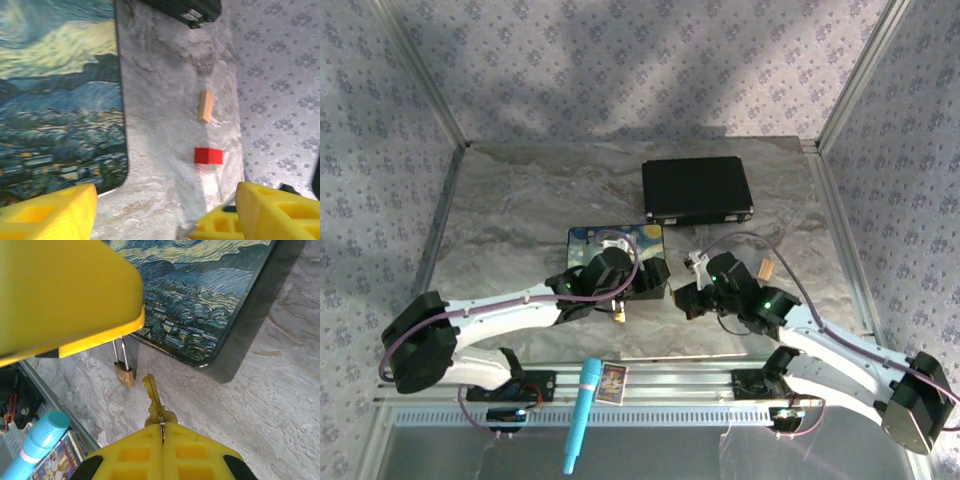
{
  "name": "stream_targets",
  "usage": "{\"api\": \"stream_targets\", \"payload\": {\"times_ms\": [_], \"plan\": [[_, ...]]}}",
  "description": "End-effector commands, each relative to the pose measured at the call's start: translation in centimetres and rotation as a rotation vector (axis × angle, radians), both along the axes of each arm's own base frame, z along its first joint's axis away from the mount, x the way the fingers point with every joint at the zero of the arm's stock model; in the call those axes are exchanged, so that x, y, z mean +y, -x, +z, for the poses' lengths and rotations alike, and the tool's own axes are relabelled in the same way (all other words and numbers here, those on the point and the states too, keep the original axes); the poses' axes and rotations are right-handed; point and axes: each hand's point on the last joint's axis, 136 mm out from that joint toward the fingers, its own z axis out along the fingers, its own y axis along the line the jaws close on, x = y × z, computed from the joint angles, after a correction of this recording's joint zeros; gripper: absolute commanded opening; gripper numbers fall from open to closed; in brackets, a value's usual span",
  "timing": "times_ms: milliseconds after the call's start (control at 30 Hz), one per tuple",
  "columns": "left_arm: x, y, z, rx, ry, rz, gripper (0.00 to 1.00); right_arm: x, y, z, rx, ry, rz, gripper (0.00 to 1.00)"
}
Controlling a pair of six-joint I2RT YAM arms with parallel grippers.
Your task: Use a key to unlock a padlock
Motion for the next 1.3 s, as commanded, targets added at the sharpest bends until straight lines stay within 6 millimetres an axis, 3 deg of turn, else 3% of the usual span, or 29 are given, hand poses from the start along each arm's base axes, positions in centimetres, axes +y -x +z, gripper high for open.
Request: {"api": "stream_targets", "payload": {"times_ms": [0, 167, 300, 633, 800, 833, 900, 933, 967, 1167, 1200, 1267], "plan": [[-1.7, 0.5, 2.3, -0.05, 0.077, -0.08, 0.69, 1.5, -0.7, 2.2, -0.049, -0.051, 0.034, 0.0], [-0.6, 0.4, 1.3, -0.025, 0.032, -0.041, 0.53, 2.3, -1.7, 2.8, -0.072, -0.061, 0.035, 0.0], [-0.4, 0.5, 0.2, 0.01, 0.016, -0.029, 0.48, 2.9, -2.2, 3.3, -0.083, -0.082, 0.035, 0.0], [0.8, 0.2, -0.9, 0.029, -0.029, 0.028, 0.07, 3.1, -2.6, 3.6, -0.094, -0.087, 0.031, 0.0], [0.9, -0.1, -0.4, 0.008, 0.001, 0.041, 0.0, 3.4, -2.6, 3.8, -0.09, -0.108, 0.035, 0.01], [1.0, -0.3, -0.1, 0.0, 0.017, 0.048, 0.0, 3.4, -2.7, 3.9, -0.086, -0.116, 0.032, 0.12], [1.5, -0.9, 0.7, -0.017, 0.053, 0.067, 0.0, 3.4, -3.1, 4.6, -0.08, -0.158, 0.019, 0.47], [2.0, -1.3, 1.1, -0.025, 0.07, 0.082, 0.0, 3.4, -3.5, 5.3, -0.079, -0.2, 0.001, 0.67], [2.4, -1.7, 1.7, -0.04, 0.09, 0.091, 0.0, 3.2, -4.0, 6.1, -0.086, -0.244, -0.025, 0.96], [3.9, -2.8, 6.1, -0.162, 0.175, 0.073, 0.0, 3.2, -5.9, 11.6, -0.144, -0.544, -0.079, 0.99], [4.0, -2.6, 7.0, -0.188, 0.187, 0.062, 0.0, 3.4, -6.0, 12.4, -0.152, -0.584, -0.071, 0.95], [4.3, -2.2, 8.7, -0.236, 0.222, 0.044, 0.0, 3.6, -6.2, 13.6, -0.167, -0.655, -0.061, 0.74]]}}
